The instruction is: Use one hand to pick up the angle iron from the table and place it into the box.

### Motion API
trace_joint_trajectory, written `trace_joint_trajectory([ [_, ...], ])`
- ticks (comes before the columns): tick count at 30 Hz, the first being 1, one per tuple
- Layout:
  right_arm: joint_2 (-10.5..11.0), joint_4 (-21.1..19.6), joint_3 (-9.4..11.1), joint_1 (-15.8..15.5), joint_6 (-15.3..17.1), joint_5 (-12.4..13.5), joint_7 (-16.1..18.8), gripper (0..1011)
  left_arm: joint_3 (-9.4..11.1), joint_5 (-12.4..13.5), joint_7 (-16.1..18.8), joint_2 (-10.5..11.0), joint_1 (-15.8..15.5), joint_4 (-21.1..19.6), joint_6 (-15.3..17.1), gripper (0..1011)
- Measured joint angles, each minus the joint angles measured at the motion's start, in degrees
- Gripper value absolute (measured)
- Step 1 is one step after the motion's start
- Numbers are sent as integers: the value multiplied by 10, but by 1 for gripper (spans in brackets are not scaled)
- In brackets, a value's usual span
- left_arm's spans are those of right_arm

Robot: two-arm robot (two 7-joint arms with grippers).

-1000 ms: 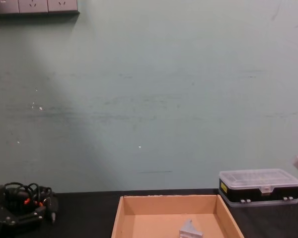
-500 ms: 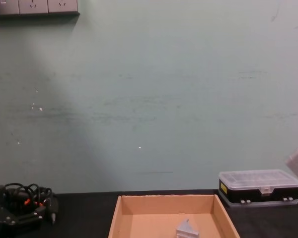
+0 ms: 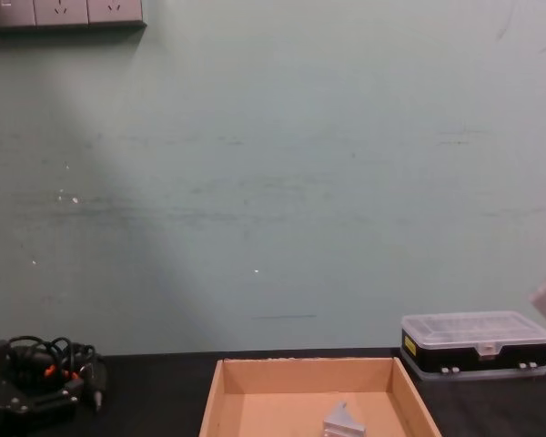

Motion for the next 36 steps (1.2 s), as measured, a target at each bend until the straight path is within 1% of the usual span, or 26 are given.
trace_joint_trajectory([
  [22, 12, -21, 5, -17, -3, 5, -3, 1003, 0, 0, 0, 0, 0, 0, 0, 1011],
  [36, 13, -23, 7, -19, -3, 7, -4, 1003, 0, 0, 0, 0, 0, 0, 0, 1011],
])
